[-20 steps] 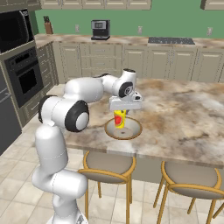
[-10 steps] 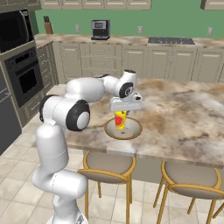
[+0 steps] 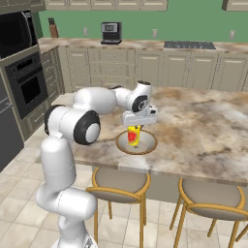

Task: Place the cup inside the bowl on the dining table and move the bowl to any counter.

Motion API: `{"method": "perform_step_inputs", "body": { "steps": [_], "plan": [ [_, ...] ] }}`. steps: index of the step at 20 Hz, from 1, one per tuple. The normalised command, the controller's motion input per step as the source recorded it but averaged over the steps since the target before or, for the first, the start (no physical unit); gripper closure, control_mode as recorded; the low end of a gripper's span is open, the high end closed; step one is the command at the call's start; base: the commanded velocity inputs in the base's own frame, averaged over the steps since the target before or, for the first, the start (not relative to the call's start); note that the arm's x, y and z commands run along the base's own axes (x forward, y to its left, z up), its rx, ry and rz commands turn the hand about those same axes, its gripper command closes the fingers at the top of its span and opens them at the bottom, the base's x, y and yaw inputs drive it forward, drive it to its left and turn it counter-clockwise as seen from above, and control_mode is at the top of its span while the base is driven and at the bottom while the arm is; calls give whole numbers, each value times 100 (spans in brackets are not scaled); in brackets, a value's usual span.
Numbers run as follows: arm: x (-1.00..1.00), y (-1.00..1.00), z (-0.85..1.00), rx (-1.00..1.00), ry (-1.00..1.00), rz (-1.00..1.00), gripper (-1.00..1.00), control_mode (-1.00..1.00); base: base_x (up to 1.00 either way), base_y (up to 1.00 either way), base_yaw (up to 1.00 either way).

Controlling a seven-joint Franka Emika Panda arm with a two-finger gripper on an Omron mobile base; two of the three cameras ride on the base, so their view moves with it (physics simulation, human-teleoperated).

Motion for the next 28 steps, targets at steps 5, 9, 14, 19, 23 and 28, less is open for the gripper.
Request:
{"method": "perform_step_inputs", "body": {
  "steps": [5,9,14,19,23,28],
  "plan": [
    [0,0,-18,0,-7,5,100,-100,0,0,0],
    [0,0,-10,0,-6,5,100,-100,0,0,0],
    [0,0,-3,0,-5,5,100,-100,0,0,0],
    [0,0,-8,0,-5,6,100,-100,0,0,0],
    [0,0,-7,0,-4,6,100,-100,0,0,0],
    [0,0,-6,0,-4,6,100,-100,0,0,0]
  ]
}}
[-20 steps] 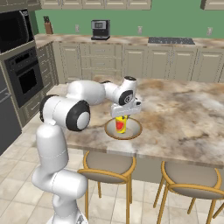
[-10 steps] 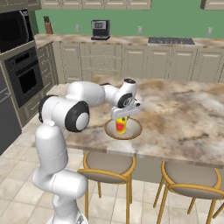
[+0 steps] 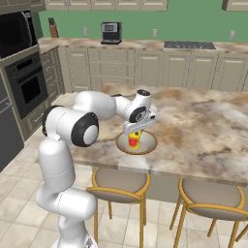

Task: Place the cup inside the bowl on the dining table and move the bowl to any counter.

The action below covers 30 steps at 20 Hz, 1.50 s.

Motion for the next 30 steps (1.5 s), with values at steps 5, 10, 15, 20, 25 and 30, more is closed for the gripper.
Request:
{"method": "perform_step_inputs", "body": {
  "steps": [5,10,15,20,25,30],
  "plan": [
    [0,0,-10,0,-4,5,100,-100,0,0,0],
    [0,0,-12,0,-2,5,100,-100,0,0,0],
    [0,0,-9,0,0,4,100,-100,0,0,0],
    [0,0,0,0,0,2,100,-100,0,0,0],
    [0,0,0,0,0,0,-100,-100,0,0,0],
    [0,0,0,0,0,0,-100,-100,0,0,0]
  ]
}}
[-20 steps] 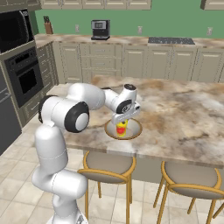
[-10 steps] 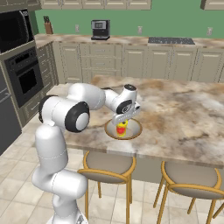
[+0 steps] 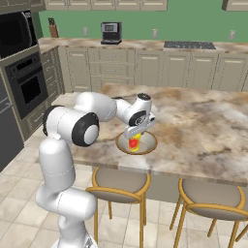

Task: Place the cup inside the bowl on the dining table and move the bowl to any counter.

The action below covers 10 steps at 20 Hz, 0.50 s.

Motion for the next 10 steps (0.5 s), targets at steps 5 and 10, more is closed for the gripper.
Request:
{"method": "perform_step_inputs", "body": {
  "steps": [5,10],
  "plan": [
    [0,-1,11,-3,0,0,-100,-100,0,0,0],
    [0,0,24,-4,0,0,-100,-100,0,0,0]
  ]
}}
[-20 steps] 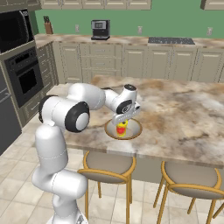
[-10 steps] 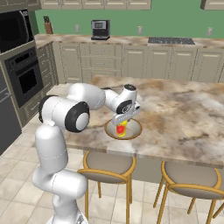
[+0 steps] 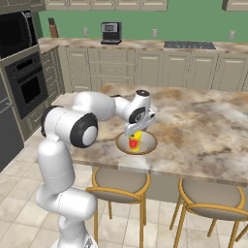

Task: Place the cup inside the bowl on the dining table and move the bowl to any counter.

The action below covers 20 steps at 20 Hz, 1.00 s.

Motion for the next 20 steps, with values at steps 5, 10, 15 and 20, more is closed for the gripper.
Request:
{"method": "perform_step_inputs", "body": {
  "steps": [5,10,15,20],
  "plan": [
    [0,-9,36,-1,-1,-1,-100,-100,0,0,0],
    [0,-24,36,0,0,-7,-100,-100,0,0,0],
    [0,-35,33,0,-3,-15,-100,-100,0,0,0],
    [0,-13,4,0,0,-25,-100,-100,0,0,0]
  ]
}}
